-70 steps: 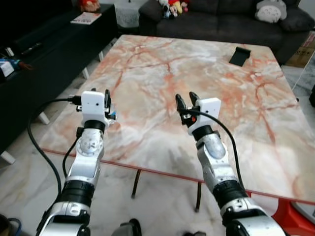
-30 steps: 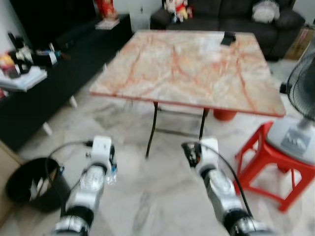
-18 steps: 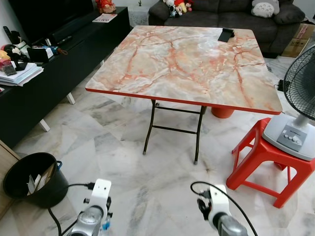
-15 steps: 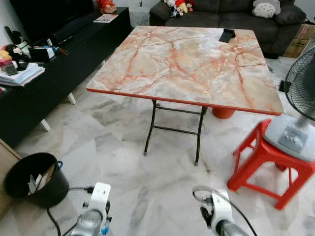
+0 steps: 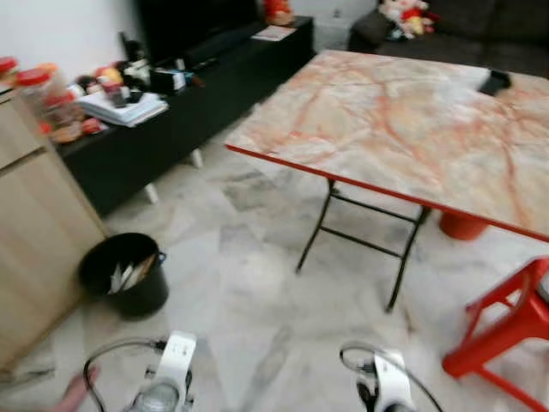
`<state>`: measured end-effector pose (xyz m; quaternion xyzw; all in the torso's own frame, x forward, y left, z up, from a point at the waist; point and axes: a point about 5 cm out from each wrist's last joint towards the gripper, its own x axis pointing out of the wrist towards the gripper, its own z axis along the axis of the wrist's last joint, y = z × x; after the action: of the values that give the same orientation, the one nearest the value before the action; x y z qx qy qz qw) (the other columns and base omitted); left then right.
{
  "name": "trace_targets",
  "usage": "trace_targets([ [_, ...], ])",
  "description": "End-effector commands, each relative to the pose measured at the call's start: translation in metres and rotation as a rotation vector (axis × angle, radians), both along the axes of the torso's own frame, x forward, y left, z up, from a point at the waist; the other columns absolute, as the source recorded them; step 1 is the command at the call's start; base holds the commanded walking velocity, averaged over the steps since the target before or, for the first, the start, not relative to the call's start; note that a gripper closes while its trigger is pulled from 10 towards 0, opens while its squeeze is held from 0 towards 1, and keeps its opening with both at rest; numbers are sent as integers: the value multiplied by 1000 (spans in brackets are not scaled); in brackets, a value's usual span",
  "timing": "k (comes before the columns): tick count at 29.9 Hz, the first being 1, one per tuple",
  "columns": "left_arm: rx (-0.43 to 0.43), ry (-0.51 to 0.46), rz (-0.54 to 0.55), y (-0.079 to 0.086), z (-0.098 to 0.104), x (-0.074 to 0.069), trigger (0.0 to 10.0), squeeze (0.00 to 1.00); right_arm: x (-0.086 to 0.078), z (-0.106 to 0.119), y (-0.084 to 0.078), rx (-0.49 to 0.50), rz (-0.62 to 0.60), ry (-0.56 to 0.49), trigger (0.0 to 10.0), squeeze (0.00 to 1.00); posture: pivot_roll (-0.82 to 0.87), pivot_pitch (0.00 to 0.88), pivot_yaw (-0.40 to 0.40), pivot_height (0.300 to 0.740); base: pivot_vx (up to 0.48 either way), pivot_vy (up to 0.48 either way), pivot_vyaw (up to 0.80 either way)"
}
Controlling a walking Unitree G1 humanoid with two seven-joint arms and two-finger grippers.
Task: Picking trash to rubbish bin
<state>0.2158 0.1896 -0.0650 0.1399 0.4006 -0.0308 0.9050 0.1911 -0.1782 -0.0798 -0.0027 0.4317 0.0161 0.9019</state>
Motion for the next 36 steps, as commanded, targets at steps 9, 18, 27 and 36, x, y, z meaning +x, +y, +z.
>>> trace_targets([
  [9, 19, 34, -39, -2, -5, -7, 10000, 0, 4, 1, 9, -5, 25, -7, 10000, 0, 34, 0, 50, 740, 0, 0, 800],
  [18, 28, 42, -40, -3, -7, -11, 10000, 0, -5, -3, 2, -16, 13, 15, 10000, 0, 28, 0, 46, 740, 0, 0, 800],
  [27, 42, 60, -46, -5, -10, -15, 10000, 0, 1, 1, -2, 0, -36, -15, 10000, 0, 19, 0, 42, 740, 0, 0, 267],
  [36, 61, 66, -45, -4, -9, -14, 10000, 0, 3, 2, -1, 5, -31, -23, 10000, 0, 22, 0, 40, 740, 238, 0, 0],
])
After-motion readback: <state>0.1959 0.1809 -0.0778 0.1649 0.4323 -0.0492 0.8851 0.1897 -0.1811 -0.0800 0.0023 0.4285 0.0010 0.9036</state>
